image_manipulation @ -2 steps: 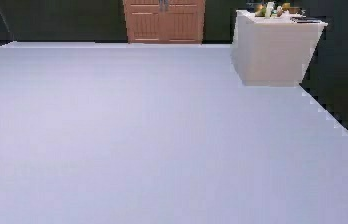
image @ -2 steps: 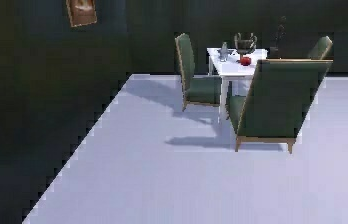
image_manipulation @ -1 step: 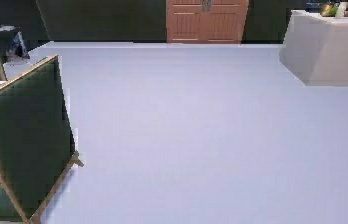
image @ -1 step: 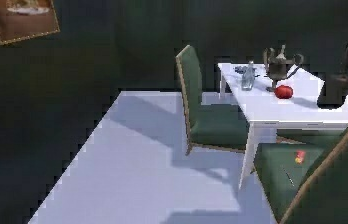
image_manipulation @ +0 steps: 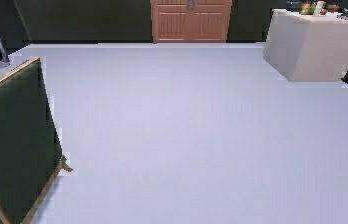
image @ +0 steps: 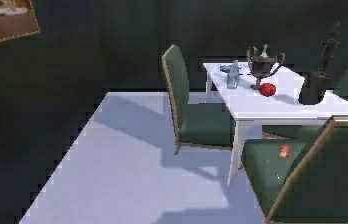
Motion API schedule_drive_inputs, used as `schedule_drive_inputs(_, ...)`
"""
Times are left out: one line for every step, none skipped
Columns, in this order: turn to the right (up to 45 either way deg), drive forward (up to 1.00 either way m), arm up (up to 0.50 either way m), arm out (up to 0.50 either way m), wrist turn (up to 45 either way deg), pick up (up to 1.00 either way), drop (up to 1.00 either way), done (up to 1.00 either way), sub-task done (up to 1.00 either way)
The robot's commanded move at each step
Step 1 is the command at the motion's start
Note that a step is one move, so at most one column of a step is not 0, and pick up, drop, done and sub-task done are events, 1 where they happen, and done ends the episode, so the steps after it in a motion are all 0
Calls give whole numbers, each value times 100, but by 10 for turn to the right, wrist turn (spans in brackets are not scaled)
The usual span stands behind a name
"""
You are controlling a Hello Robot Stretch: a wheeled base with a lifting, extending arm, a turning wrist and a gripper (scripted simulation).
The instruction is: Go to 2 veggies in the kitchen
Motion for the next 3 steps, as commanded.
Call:
schedule_drive_inputs(0, 100, 0, 0, 0, 0, 0, 0, 0)
schedule_drive_inputs(450, 0, 0, 0, 0, 0, 0, 0, 0)
schedule_drive_inputs(0, 0, 0, 0, 0, 0, 0, 0, 100)
